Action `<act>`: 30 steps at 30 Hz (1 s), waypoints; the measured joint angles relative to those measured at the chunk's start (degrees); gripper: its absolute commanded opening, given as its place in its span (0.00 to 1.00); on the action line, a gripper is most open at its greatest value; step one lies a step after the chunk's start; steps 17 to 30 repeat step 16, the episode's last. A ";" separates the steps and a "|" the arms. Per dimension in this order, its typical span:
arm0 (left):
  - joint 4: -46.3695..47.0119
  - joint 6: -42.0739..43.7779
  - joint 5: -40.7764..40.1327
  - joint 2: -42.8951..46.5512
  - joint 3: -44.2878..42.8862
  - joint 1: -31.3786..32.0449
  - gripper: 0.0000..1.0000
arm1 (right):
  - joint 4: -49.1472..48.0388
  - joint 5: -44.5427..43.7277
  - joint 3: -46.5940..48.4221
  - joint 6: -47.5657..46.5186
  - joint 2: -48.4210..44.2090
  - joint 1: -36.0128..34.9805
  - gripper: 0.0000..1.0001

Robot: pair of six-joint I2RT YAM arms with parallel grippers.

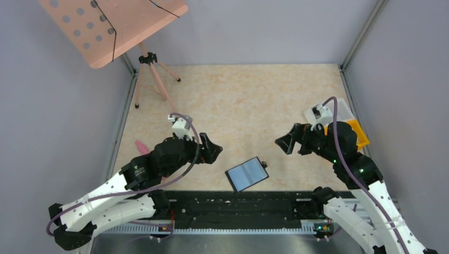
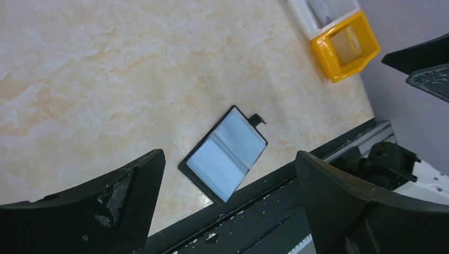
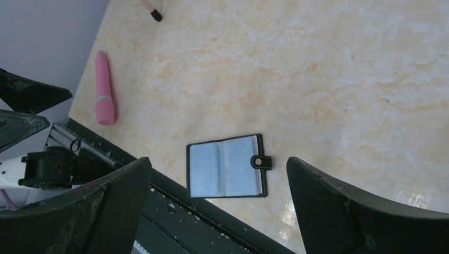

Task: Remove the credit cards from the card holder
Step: Reset both arms

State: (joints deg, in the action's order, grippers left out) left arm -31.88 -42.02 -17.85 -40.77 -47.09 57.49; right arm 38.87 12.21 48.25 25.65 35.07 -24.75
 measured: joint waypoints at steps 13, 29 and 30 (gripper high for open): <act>5.68 2.82 -1.46 9.73 3.41 0.00 0.99 | 1.99 -2.25 2.56 3.21 -1.27 0.00 0.99; 5.81 3.32 -1.68 9.92 3.61 0.00 0.99 | 1.99 -2.78 2.58 3.54 -1.27 0.00 0.99; 5.81 3.32 -1.68 9.92 3.61 0.00 0.99 | 1.99 -2.78 2.58 3.54 -1.27 0.00 0.99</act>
